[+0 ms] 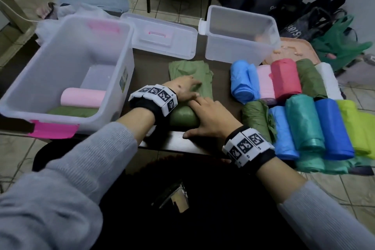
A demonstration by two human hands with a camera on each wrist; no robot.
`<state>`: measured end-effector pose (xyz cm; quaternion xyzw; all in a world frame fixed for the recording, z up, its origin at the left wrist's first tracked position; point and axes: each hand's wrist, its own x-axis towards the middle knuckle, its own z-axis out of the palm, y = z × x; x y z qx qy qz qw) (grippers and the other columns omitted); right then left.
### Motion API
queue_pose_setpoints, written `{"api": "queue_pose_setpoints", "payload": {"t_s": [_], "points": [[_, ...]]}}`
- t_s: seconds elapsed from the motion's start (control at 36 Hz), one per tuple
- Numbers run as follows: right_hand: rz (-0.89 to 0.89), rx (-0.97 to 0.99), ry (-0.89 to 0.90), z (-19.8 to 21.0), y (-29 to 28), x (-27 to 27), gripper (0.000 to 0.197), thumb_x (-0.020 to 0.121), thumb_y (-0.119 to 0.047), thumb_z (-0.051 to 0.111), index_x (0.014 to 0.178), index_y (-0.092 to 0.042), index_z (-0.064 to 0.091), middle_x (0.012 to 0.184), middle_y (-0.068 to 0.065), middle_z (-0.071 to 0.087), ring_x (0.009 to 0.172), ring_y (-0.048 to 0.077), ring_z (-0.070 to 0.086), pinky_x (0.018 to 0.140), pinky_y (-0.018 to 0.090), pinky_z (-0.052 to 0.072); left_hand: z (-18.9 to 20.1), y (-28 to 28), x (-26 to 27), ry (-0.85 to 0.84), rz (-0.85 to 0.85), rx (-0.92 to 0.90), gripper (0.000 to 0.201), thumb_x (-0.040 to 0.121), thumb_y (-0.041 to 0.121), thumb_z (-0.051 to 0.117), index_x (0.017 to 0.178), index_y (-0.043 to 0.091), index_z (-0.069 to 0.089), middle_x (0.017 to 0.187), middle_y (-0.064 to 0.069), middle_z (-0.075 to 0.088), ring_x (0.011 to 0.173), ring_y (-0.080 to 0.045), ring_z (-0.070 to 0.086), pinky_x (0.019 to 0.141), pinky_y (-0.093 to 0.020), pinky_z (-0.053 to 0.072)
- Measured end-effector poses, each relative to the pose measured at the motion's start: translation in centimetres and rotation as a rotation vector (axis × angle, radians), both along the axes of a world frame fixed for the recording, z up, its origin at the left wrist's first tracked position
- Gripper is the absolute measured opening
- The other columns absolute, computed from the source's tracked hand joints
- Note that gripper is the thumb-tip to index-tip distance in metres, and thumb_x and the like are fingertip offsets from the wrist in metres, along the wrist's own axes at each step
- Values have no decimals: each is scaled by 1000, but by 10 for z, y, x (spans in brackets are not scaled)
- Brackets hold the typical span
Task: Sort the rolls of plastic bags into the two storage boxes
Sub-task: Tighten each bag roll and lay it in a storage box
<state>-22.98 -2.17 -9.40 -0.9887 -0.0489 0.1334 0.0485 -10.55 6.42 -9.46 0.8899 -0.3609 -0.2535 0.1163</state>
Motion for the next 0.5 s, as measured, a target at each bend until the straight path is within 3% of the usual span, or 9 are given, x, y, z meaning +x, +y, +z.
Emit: {"api": "queue_pose_setpoints", "payload": {"t_s": [0.06, 0.14, 0.28, 0.44, 0.5], "points": [[-14, 22, 26, 2, 0, 3, 86, 68, -64, 68, 135, -17, 40, 143, 5, 38, 127, 27, 40, 95, 41, 38, -6, 1, 1, -12, -49, 41, 58, 98, 31, 47, 150, 23, 22, 158, -12, 6, 146, -26, 9, 118, -37, 11], [-21, 100, 64, 9, 1, 8, 79, 70, -53, 74, 133, -15, 45, 139, 5, 46, 123, 27, 47, 94, 38, 42, -9, 7, 5, -19, -112, 45, 58, 99, 31, 43, 150, 24, 17, 159, -11, -1, 147, -25, 1, 117, -34, 6], [-24, 205, 23, 16, 4, 5, 67, 72, -37, 77, 130, -13, 51, 131, 6, 55, 116, 26, 53, 89, 32, 40, -10, 14, 10, -29, -163, 35, 57, 99, 31, 45, 149, 28, 20, 159, -6, 0, 147, -21, 2, 117, -33, 6], [-7, 176, 14, 6, 7, 1, 71, 74, -42, 75, 134, -16, 47, 134, 8, 52, 121, 25, 48, 93, 31, 36, -10, 16, 10, -18, -158, 5, 60, 96, 32, 51, 149, 27, 23, 159, -7, 4, 146, -21, 5, 117, -32, 7], [-47, 239, 8, 5, 5, 0, 74, 70, -43, 78, 131, -16, 45, 128, 7, 56, 115, 25, 53, 87, 32, 38, -10, 17, 11, -2, -125, -26, 64, 92, 28, 57, 148, 27, 26, 159, -4, 8, 146, -20, 10, 117, -33, 10]]}}
